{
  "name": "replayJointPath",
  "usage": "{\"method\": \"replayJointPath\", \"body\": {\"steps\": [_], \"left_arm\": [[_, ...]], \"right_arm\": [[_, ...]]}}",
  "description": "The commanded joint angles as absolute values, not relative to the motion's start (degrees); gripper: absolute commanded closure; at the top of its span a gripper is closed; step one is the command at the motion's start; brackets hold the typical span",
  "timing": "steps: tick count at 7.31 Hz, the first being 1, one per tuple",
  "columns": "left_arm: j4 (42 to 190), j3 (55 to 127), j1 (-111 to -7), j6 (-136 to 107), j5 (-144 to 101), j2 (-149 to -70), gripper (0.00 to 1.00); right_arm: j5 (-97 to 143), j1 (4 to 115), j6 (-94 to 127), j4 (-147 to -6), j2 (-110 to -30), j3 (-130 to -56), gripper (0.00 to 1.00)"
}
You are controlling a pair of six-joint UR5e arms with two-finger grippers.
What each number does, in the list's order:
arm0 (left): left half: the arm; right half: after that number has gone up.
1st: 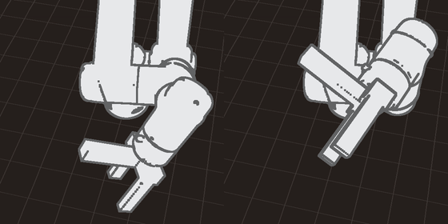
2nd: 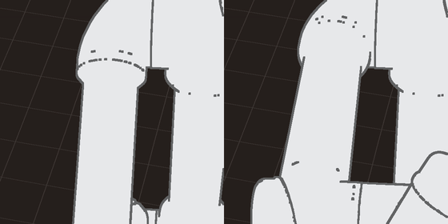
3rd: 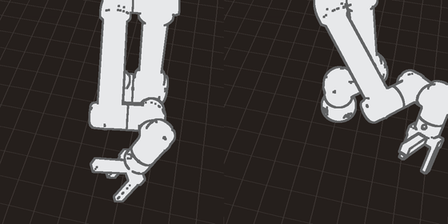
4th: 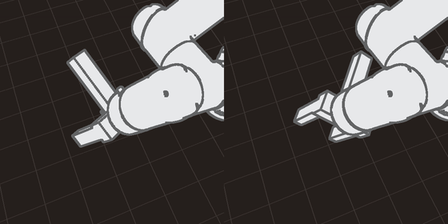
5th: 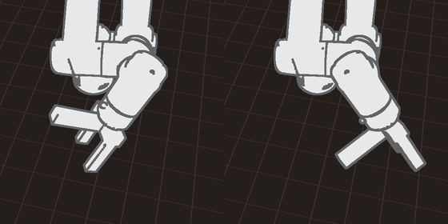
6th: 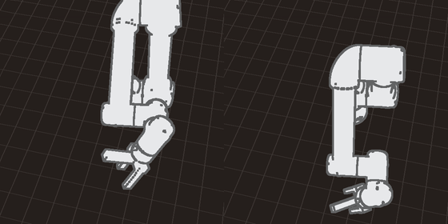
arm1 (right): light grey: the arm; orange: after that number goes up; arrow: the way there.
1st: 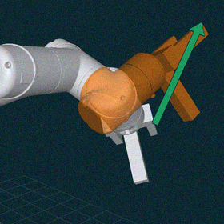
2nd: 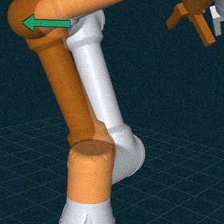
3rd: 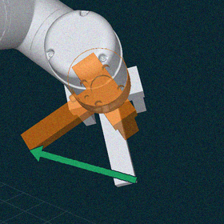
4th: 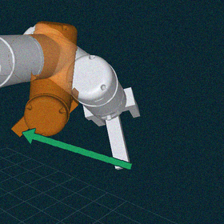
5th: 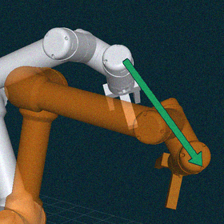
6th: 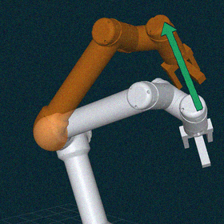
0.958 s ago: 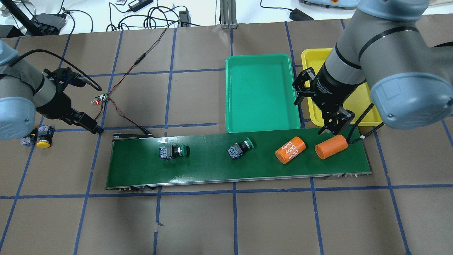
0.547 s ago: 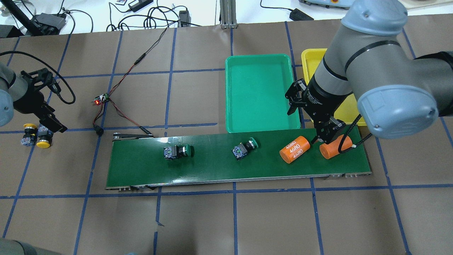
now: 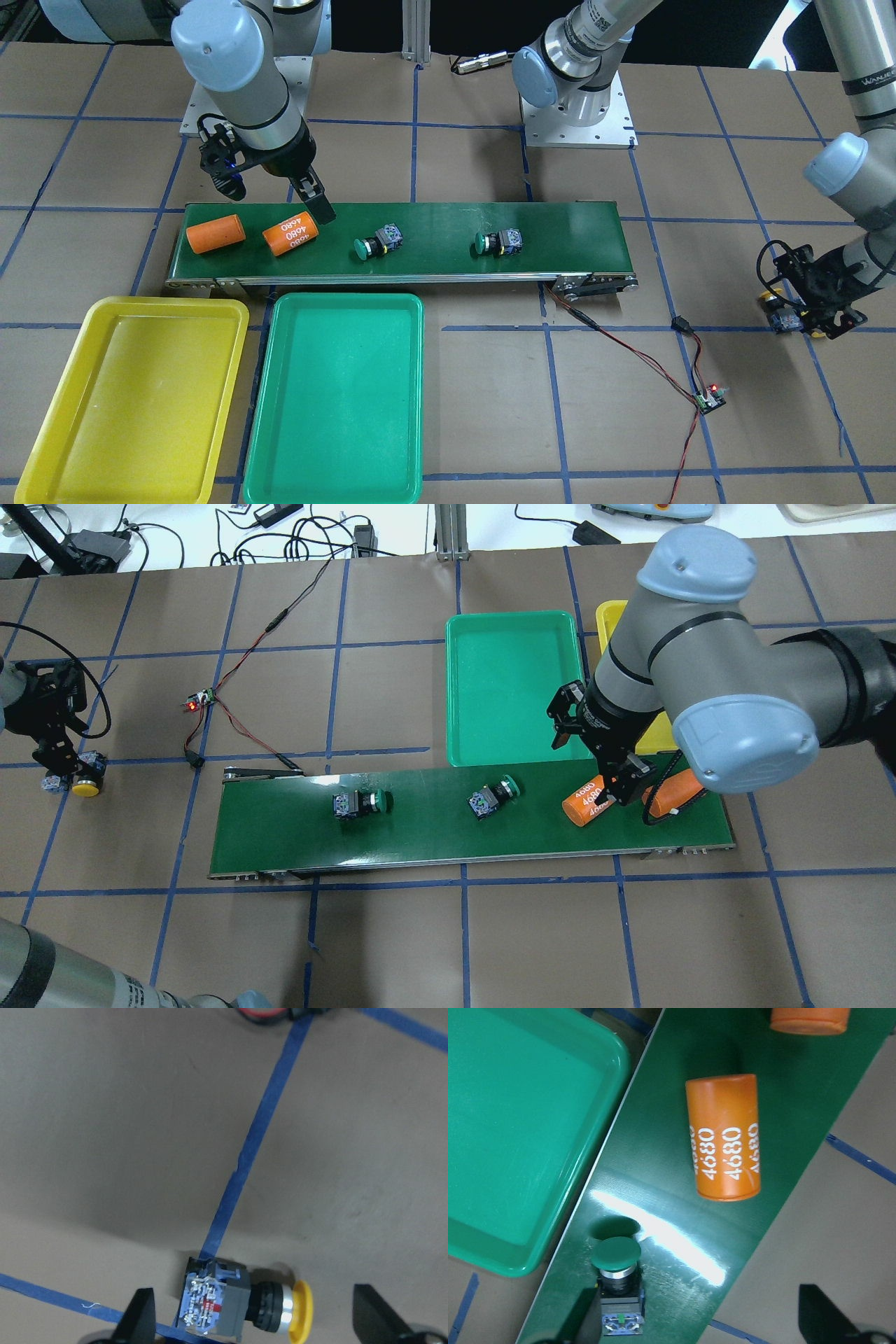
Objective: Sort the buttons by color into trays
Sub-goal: 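Lift green button over green tray while left gripper carries yellow button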
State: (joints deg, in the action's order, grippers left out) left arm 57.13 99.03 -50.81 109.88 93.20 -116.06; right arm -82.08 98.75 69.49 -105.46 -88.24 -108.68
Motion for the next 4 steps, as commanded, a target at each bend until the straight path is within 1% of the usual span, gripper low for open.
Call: {"method": "replayJointPath", "body": {"steps": [1,3,4], "left_arm": [[54.76,99.05,-48.70,116.26,93.25,-118.30,0.00],[54.76,99.49,-48.43,116.54,93.08,-118.48,0.00],[54.76,99.49,-48.43,116.19,93.08,-118.82,0.00]], "right_arm": [[-81.39,100.02,71.62,-111.00,-84.29,-108.72,0.00],[-81.30,100.72,71.46,-110.83,-83.50,-109.51,0.00],[-81.30,101.51,71.46,-111.00,-82.71,-111.08,0.00]]}}
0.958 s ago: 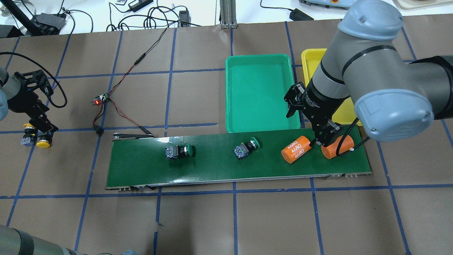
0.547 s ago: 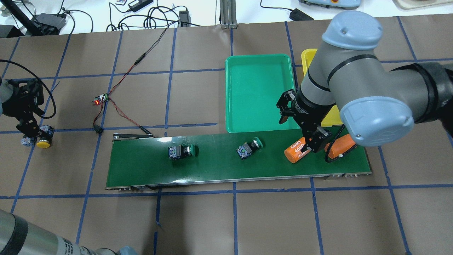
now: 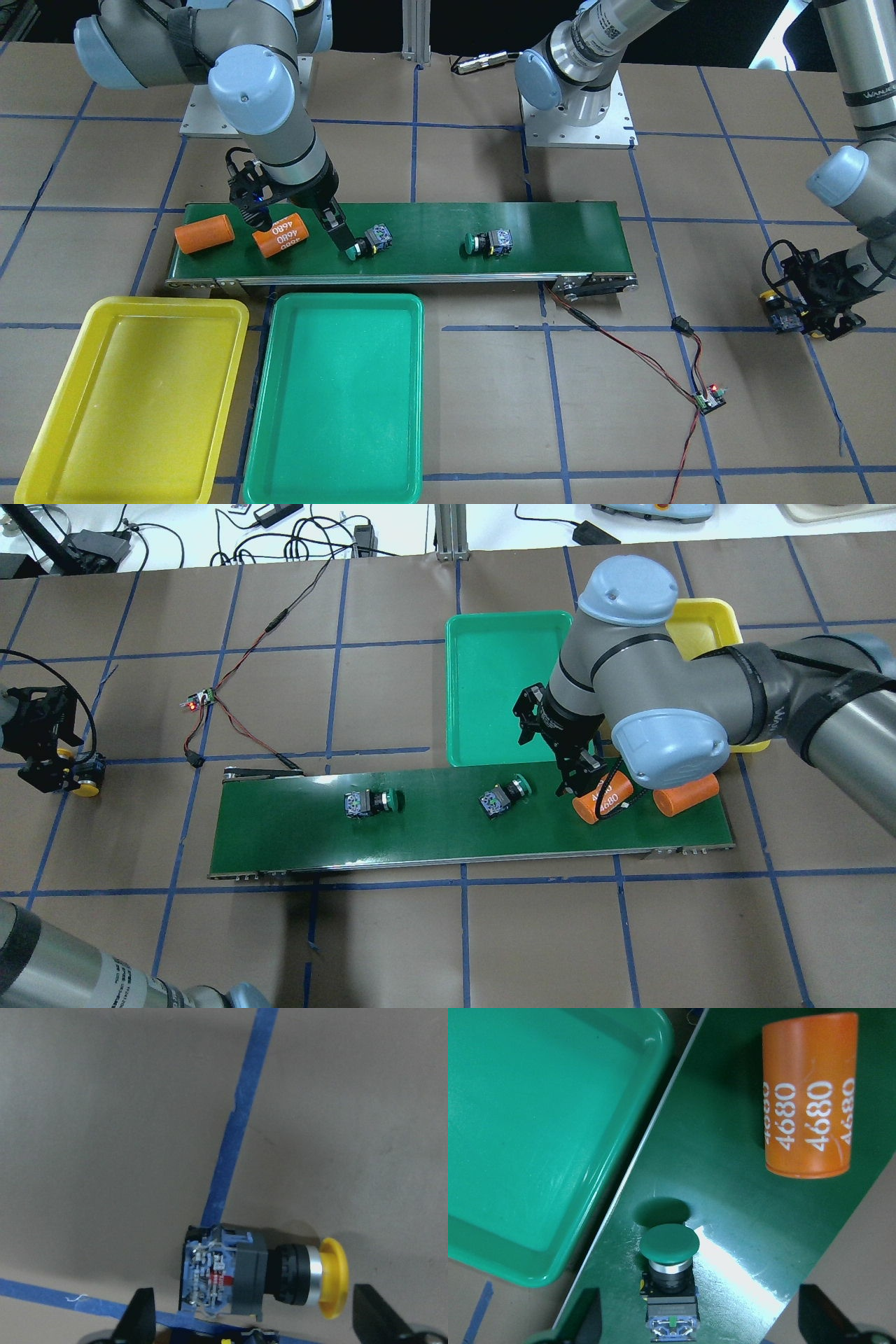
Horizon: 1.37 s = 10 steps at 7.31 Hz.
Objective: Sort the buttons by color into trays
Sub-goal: 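Lift green button over green tray while left gripper carries yellow button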
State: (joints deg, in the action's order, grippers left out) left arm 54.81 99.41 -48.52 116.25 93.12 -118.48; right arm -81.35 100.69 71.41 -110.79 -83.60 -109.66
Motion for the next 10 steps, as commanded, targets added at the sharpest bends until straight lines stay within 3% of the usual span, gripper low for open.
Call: {"method": "replayJointPath", "body": {"steps": [1,4,5,6,7,8,10], "left_arm": [[54.76,99.41,-48.43,116.02,93.08,-119.35,0.00],[54.49,98.53,-48.34,115.58,92.29,-120.66,0.00],[54.49,98.35,-48.60,115.49,92.20,-121.11,0.99],[54.58,98.26,-48.52,115.49,91.94,-120.85,1.00],[55.45,98.35,-48.78,115.40,91.93,-119.54,1.00],[58.42,98.18,-49.21,111.92,91.85,-117.62,1.00],[67.80,98.61,-51.92,90.20,91.67,-110.43,1.00]], "right_arm": [[-81.39,102.04,71.54,-114.49,-81.84,-112.83,0.00],[-81.39,102.22,71.98,-118.30,-79.64,-113.73,0.00],[-81.39,102.22,71.90,-118.47,-79.11,-113.82,0.00],[-82.17,102.13,71.55,-118.39,-78.67,-113.91,0.10],[-82.18,102.13,71.11,-118.04,-78.49,-113.73,0.84],[-82.35,102.13,71.02,-118.04,-79.01,-113.47,1.00],[-82.62,101.95,69.88,-118.30,-79.01,-113.03,1.00]]}}
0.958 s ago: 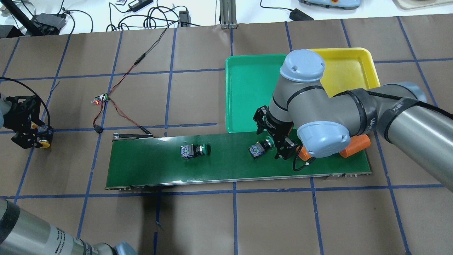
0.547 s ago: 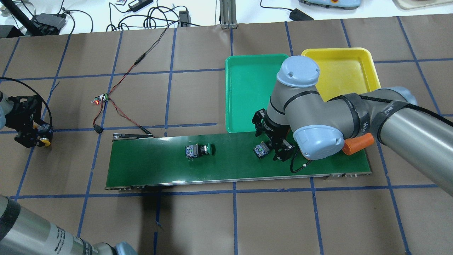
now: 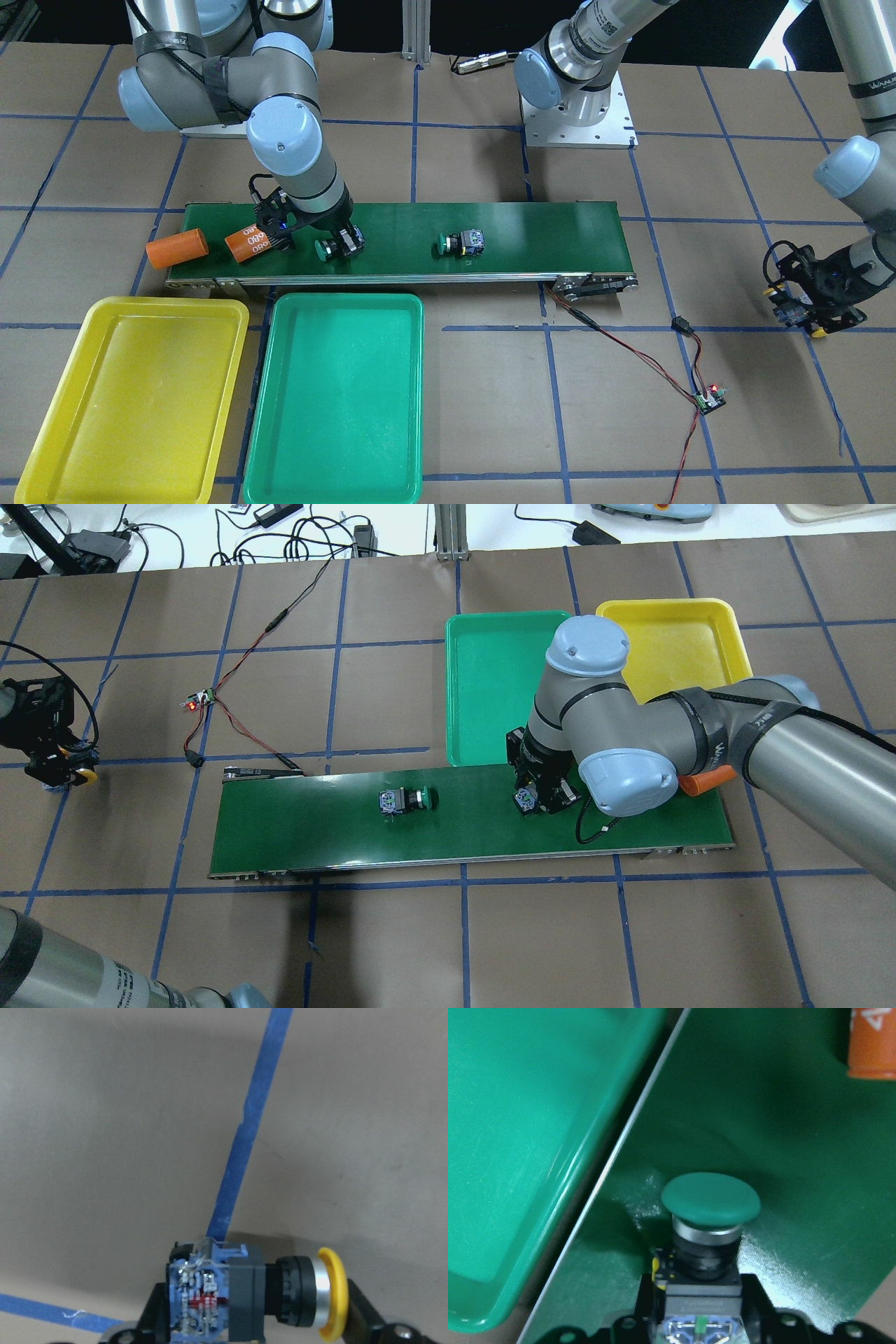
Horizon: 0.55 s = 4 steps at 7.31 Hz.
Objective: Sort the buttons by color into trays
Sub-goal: 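Lift green button over green tray while left gripper carries yellow button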
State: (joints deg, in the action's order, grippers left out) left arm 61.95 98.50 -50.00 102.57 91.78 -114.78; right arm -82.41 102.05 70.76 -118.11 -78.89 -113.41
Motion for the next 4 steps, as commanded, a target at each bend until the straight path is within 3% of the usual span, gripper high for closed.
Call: {"method": "replayJointPath", "body": {"steps": [1,4], "left_arm": [[71.85,99.14,-55.25,78.95,91.58,-106.39,1.00],[76.64,106.04,-70.79,40.20,91.58,-95.92,1.00]], "right_arm": [[-82.62,101.43,69.61,-118.39,-79.10,-111.55,1.00],[-82.36,100.64,67.34,-119.79,-73.87,-102.68,1.00]]}}
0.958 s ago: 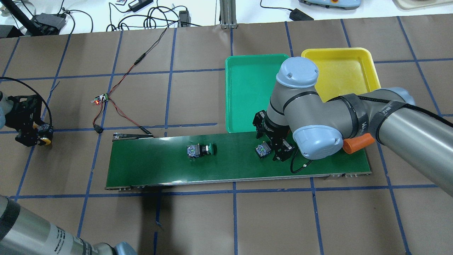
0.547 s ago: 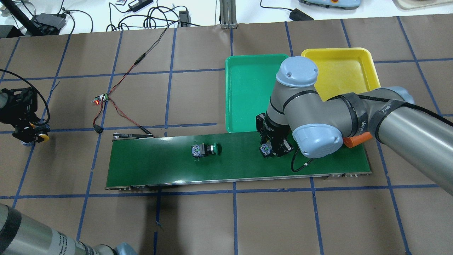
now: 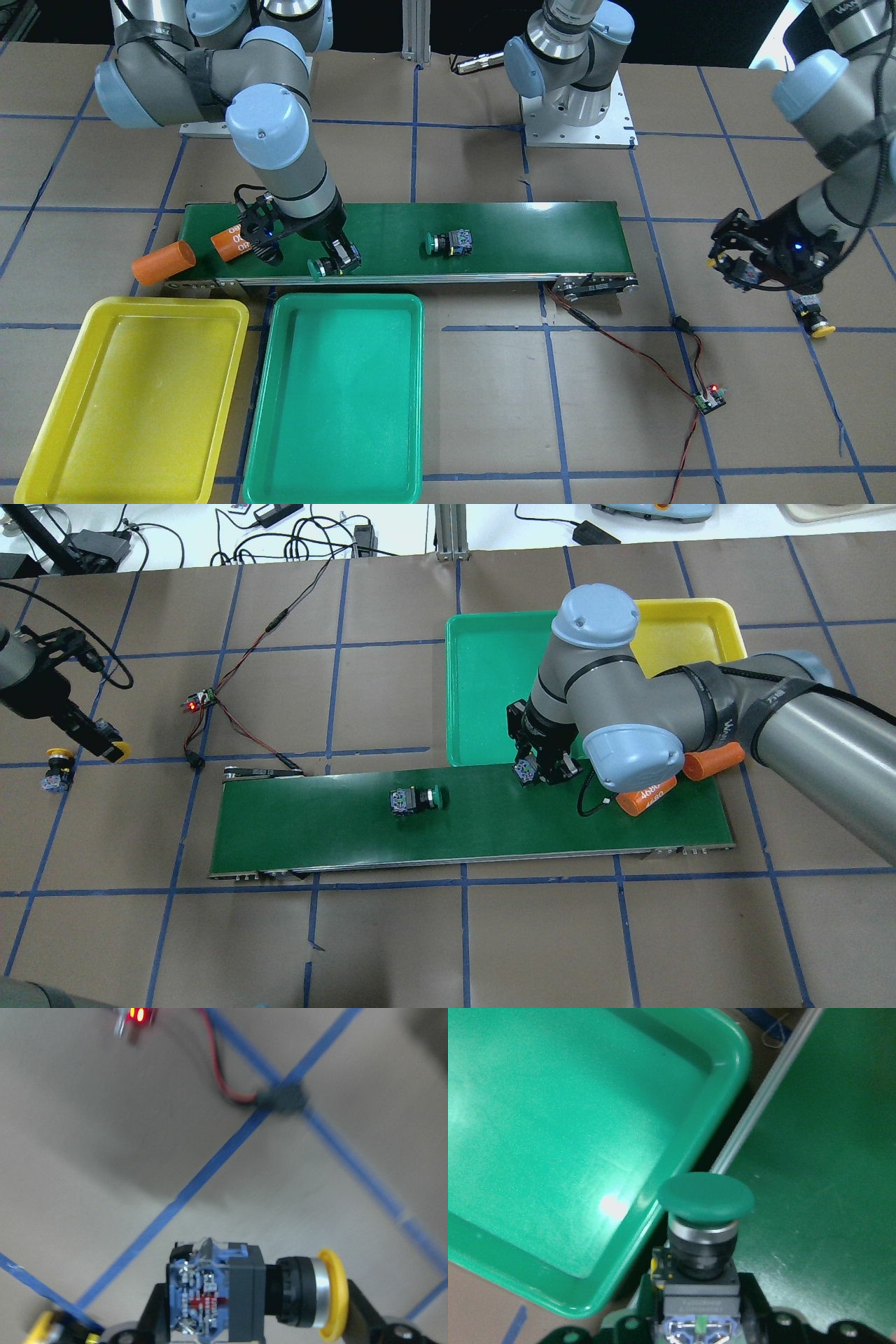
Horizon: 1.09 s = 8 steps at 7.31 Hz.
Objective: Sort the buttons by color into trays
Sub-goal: 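Lift green button over green tray while left gripper carries yellow button, then release green button into green tray while left gripper sets yellow button down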
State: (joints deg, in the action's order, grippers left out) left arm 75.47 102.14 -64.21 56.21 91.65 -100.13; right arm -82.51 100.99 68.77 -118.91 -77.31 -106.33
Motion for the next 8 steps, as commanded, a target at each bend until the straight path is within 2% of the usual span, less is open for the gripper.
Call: {"method": "replayJointPath", "body": {"steps": [1,3,5,6,7,8], "left_arm": [[75.77,110.52,-75.10,29.29,91.23,-94.06,1.00],[73.06,115.03,-82.76,11.22,88.25,-92.55,1.00],[72.78,118.02,-84.37,-0.74,88.07,-92.63,1.00],[72.43,118.56,-84.37,-1.14,87.20,-93.51,1.00],[70.94,118.13,-84.37,-1.49,87.01,-94.65,0.23],[68.75,118.04,-84.20,-1.93,86.66,-94.57,0.00]], "right_arm": [[-82.79,100.29,67.15,-123.10,-70.35,-99.52,1.00],[-87.35,98.88,67.94,-123.05,-66.63,-99.14,1.00],[-88.59,98.62,67.85,-122.35,-67.58,-99.14,0.01],[-87.98,98.87,67.76,-122.43,-68.89,-99.14,0.00],[-88.07,98.44,66.98,-121.82,-69.25,-99.05,0.00],[-87.98,98.44,66.97,-121.64,-70.21,-99.05,0.00]]}}
